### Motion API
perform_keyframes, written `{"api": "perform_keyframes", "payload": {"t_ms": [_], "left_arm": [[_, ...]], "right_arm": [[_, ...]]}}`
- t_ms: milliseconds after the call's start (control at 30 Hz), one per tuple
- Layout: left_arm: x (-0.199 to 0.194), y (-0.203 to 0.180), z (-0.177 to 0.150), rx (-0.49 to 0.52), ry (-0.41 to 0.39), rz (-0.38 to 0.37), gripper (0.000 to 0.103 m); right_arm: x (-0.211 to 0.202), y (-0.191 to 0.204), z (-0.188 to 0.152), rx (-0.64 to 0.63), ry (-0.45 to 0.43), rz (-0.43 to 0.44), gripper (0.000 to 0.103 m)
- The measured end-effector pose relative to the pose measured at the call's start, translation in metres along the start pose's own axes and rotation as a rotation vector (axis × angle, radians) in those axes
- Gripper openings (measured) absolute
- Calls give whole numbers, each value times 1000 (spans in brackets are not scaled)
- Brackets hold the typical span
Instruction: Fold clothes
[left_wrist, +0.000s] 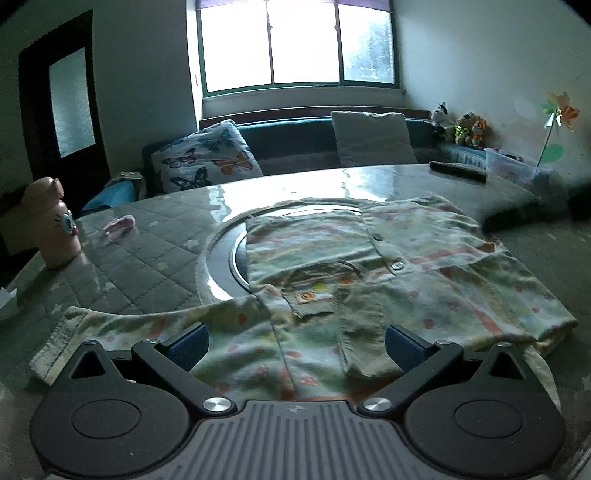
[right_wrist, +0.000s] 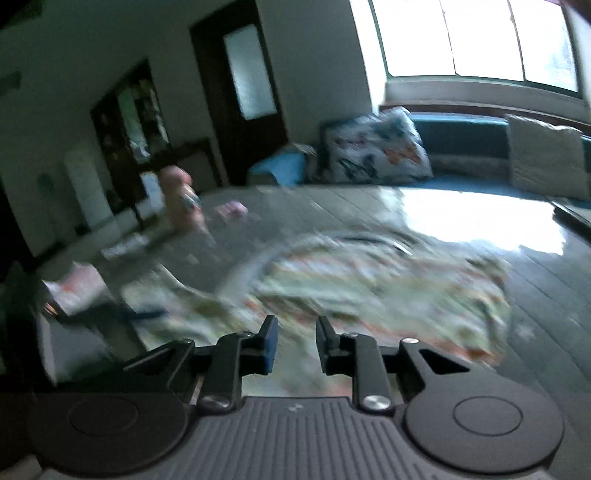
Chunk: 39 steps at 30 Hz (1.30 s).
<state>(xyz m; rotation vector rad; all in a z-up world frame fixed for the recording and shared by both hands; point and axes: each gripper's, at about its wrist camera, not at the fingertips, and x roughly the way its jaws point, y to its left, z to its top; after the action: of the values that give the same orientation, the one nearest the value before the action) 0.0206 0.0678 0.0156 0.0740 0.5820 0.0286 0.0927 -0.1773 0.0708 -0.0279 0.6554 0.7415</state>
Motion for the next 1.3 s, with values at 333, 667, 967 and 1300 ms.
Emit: {"api": "perform_keyframes", "payload": {"t_ms": [333, 667, 967, 1300], "left_arm": [[21, -19, 5, 47, 34, -4, 103], [39, -26, 9, 64, 58, 24, 103], [49, -25, 3, 79, 72, 42, 103], [32, -5, 4, 34, 48, 84, 103]], "right_arm": [[-4, -63, -63, 95, 126, -176, 22], [16, -76, -34, 78, 61, -190, 28], [29, -76, -33, 46, 75, -203, 29], [51, -24, -30, -53, 89, -67, 32]]}}
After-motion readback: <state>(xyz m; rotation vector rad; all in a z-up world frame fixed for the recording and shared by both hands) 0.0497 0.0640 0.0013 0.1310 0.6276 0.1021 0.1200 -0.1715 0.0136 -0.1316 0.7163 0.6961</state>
